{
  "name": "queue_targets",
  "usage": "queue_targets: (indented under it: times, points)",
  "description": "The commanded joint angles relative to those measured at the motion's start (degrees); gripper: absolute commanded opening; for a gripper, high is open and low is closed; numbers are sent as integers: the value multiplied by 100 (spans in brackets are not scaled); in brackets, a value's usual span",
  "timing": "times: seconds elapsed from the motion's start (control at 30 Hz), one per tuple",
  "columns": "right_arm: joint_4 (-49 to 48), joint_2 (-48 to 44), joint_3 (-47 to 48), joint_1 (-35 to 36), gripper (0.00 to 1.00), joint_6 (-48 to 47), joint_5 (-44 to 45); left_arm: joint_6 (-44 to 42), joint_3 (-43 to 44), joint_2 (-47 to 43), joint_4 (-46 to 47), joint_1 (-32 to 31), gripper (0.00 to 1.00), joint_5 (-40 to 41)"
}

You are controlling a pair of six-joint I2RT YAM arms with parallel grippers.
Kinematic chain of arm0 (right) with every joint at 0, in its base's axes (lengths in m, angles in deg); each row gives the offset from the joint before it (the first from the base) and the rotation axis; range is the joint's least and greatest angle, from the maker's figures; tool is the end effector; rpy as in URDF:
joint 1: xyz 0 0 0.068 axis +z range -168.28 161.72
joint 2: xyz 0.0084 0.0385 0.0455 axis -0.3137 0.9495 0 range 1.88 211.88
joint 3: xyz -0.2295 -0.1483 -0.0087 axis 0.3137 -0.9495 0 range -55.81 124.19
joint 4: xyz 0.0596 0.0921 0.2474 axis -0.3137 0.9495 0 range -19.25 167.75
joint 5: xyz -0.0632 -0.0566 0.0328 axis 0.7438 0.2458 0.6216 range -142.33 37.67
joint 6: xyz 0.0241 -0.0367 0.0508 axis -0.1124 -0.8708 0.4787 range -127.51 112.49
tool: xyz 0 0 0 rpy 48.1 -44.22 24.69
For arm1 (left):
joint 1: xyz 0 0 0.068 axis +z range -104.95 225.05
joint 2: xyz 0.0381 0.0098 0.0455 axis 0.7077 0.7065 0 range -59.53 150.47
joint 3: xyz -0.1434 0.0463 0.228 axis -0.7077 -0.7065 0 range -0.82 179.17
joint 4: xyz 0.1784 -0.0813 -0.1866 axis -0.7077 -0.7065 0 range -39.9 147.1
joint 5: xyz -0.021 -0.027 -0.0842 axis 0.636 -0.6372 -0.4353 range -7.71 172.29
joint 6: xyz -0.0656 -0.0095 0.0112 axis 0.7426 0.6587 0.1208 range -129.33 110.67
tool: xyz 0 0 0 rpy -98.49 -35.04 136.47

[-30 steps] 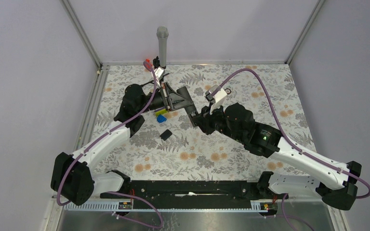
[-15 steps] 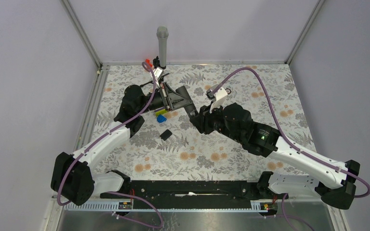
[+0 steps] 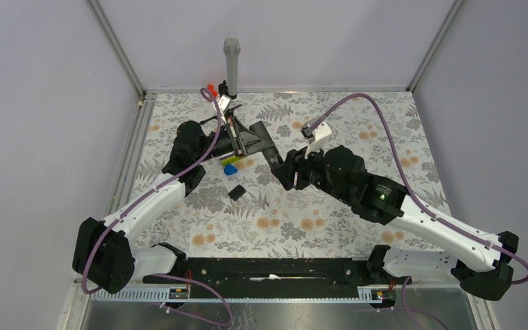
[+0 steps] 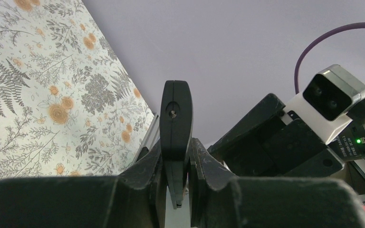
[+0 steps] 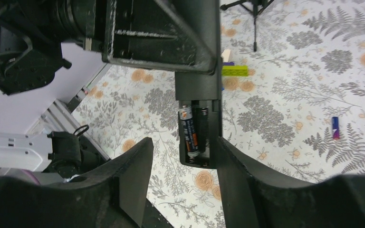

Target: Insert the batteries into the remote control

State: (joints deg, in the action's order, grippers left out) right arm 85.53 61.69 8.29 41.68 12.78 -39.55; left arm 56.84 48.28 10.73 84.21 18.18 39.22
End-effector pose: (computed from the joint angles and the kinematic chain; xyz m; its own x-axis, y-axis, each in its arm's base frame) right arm 0.1408 0.2198 0.3981 -0.3407 0.0868 -0.9362 -0.6580 0.6893 0.3034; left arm 0.2532 -0.1694 0.3381 -0.8188 -0.3343 -0.4667 0.4629 0.0965 -0.8812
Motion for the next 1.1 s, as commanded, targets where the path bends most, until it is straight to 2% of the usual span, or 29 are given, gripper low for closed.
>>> queue_targets:
  times: [0.0, 0.07, 0.2, 0.3, 0.37, 0.5, 0.73, 0.83, 0.9, 1.07]
  points:
    - [203, -203, 498, -19, 61, 201, 569, -81, 45, -168, 435, 35, 0, -22]
    - [496, -198, 780, -19, 65, 434, 887, -129, 70, -172, 406, 57, 0, 33]
    - [1327, -84, 1308, -30, 82, 1424, 1725, -399, 267, -180, 118, 111, 0, 223]
    - [1409, -14, 1257, -69, 95, 2162, 1576, -422, 414, -121, 164, 117, 0, 345]
    - [1298, 74, 1095, -137, 99, 2666, 1253, -313, 459, -58, 352, 117, 0, 357]
    - [848, 11, 720, -408, 100, 3429, 729, -118, 506, 18, 653, 114, 0, 412]
    - [11, -45, 210, -860, 100, 4018, -40, -57, 539, 14, 668, 117, 0, 456]
    - [-882, -115, -340, -1071, 100, 4358, -527, 21, 523, -10, 650, 123, 0, 476]
    - [-1354, -171, -630, -1112, 99, 4545, -627, 39, 509, -48, 652, 121, 0, 504]
    - [-1606, -51, -654, -1179, 94, 4683, -765, 58, 495, -125, 652, 123, 0, 544]
